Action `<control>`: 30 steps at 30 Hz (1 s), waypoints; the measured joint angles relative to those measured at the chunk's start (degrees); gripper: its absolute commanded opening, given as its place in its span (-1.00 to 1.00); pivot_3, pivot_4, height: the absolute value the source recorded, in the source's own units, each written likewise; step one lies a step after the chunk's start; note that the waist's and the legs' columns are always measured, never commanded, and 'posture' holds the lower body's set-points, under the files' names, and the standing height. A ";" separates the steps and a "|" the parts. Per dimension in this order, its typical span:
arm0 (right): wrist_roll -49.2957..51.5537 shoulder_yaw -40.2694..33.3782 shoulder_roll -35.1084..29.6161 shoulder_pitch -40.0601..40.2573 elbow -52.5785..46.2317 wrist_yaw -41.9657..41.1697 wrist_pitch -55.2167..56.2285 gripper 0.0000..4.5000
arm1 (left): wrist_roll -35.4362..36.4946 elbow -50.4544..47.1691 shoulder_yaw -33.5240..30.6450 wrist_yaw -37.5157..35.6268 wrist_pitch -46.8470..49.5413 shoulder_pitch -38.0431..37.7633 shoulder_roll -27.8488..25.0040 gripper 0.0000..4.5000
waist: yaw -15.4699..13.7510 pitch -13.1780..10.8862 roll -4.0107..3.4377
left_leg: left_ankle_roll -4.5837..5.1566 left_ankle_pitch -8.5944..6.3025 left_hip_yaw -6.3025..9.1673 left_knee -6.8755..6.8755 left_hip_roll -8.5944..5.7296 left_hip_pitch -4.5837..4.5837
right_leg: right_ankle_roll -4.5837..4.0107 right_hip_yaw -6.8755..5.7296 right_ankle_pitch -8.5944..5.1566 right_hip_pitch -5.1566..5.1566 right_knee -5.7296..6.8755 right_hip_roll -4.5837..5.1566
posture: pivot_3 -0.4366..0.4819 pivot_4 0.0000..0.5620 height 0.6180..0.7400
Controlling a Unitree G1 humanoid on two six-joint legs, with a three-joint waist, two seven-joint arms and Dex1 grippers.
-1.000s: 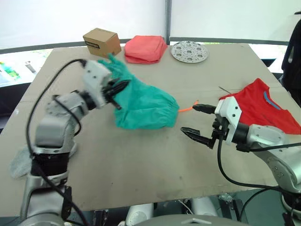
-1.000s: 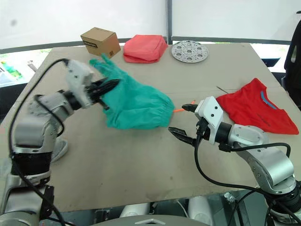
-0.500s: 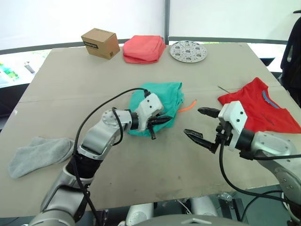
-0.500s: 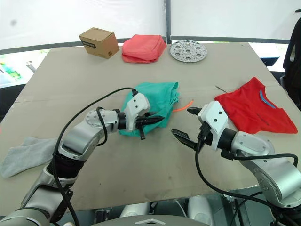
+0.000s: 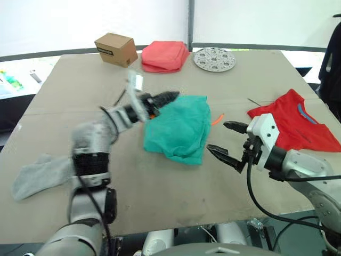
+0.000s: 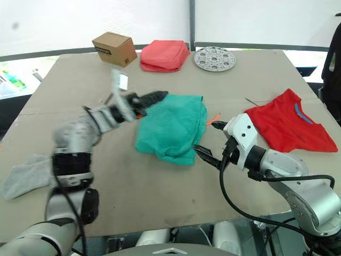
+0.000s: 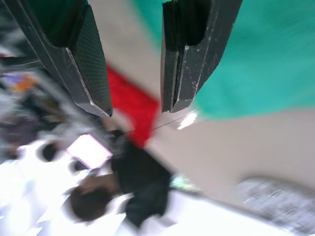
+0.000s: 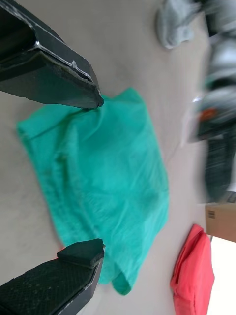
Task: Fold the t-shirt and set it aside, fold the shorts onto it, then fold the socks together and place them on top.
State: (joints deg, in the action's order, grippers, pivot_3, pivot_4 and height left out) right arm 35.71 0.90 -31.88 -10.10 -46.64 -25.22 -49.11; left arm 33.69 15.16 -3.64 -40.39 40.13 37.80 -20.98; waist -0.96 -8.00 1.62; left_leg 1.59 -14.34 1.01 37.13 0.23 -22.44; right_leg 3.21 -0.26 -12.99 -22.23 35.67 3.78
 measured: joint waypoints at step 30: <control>-15.52 3.32 37.42 -30.89 64.48 18.24 3.84 1.00 | 10.80 -37.77 -20.13 -6.33 1.25 -40.04 -19.84 0.99 | 2.79 -0.01 -0.63 | -0.04 0.02 0.01 -0.34 0.20 -0.07 | -0.04 0.10 0.01 -0.45 0.17 0.04 | -0.05 -0.47 1.00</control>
State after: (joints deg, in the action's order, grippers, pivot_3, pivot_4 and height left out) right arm 20.19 4.22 5.55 -40.99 17.84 -6.98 -45.27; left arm 44.48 -22.61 -23.77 -46.72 41.38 -2.24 -40.81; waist 1.82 -8.01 0.99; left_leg 1.55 -14.33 1.02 36.79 0.43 -22.52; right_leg 3.17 -0.15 -12.97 -22.68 35.84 3.82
